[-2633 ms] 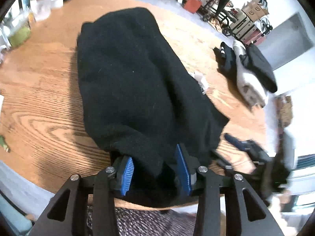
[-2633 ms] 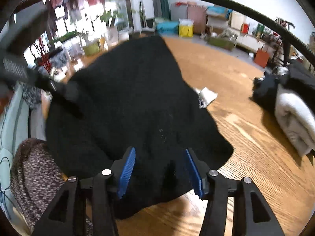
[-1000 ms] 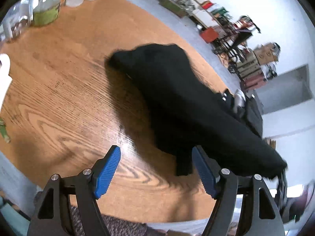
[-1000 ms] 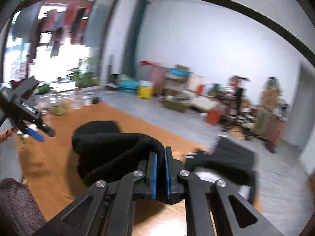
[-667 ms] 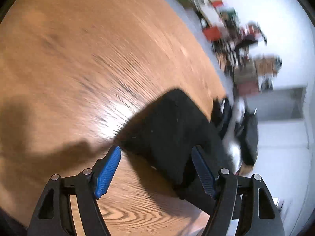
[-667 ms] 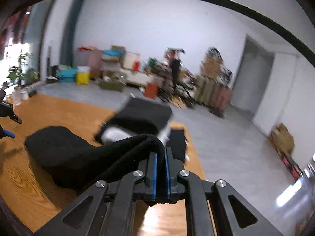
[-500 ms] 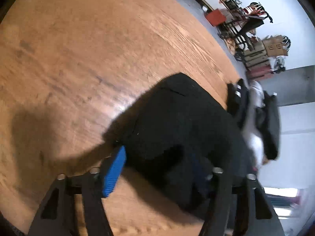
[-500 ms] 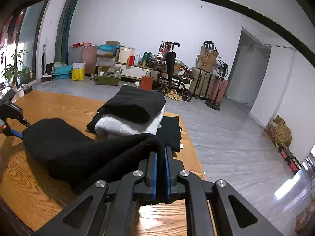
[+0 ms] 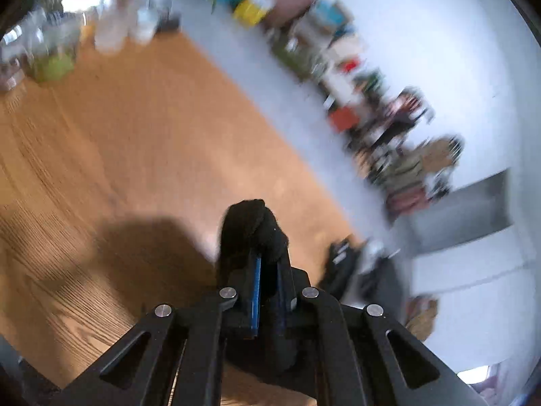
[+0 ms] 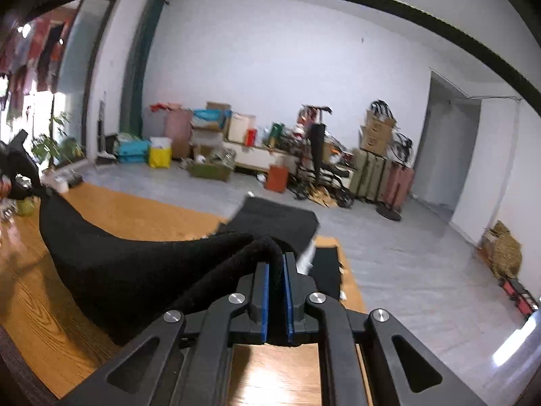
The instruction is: Fold clothes
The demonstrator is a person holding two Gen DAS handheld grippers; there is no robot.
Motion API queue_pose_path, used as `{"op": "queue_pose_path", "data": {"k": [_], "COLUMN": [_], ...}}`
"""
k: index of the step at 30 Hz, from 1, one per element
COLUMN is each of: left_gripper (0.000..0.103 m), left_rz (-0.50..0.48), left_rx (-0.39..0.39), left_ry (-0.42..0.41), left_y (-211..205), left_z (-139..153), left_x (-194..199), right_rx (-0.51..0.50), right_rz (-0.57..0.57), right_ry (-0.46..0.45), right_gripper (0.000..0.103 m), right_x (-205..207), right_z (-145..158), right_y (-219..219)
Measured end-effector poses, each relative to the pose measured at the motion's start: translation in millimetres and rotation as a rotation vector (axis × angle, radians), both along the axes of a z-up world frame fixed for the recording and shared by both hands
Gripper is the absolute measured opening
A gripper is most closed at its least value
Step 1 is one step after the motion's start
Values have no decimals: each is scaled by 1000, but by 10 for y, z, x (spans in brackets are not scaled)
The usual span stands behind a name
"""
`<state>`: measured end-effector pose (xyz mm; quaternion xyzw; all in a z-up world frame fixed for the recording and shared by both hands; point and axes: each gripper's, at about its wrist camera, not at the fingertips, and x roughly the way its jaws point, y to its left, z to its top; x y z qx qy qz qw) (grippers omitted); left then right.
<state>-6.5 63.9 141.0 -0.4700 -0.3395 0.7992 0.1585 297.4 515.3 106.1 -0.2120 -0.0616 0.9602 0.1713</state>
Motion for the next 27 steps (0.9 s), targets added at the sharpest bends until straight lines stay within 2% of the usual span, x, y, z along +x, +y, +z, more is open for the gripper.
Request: {"op": "queue_pose_path", "data": {"k": [3, 5, 8, 10, 12, 15, 16, 19, 21, 24, 27], "left_gripper": [8, 8, 8, 8, 8, 8, 8, 8, 8, 8, 8], "left_rz": [15, 16, 22, 34, 37, 44, 31, -37, -56, -68, -68], "left_rx": [-51, -44, -26, -53, -68, -160, -184, -181, -229, -275, -316], "left_ry": [186, 276, 343, 344, 312, 211, 160, -13, -96, -152, -212], "left_y": [-194, -265, -461, -524, -581, -503, -476, -367, -297, -291, -351], "left_z": [739, 1161, 1485, 1475, 1289, 745, 508, -331, -801, -1159, -1310], "left_x": [302, 538, 751, 772, 717, 578, 542, 423, 463, 553, 578], "right_rx": [28, 51, 29, 32, 35, 20, 2, -110, -155, -224, -267], "right_rz": [36, 33, 20, 10, -3, -50, -64, -65, -80, -95, -84], "right_ry": [58, 114, 168, 172, 150, 66, 28, -123, -227, -334, -386], "right_gripper": [9, 9, 9, 9, 10, 8, 8, 8, 7, 6, 6], "right_x": [-101, -154, -230, -283, -354, -467, -484, -499, -456, -327, -312], "right_z": [154, 304, 501, 519, 436, 124, -25, -575, -978, -1448, -1632], "right_y": [-120, -174, -157, -147, -144, -82, -34, 119, 178, 261, 334]}}
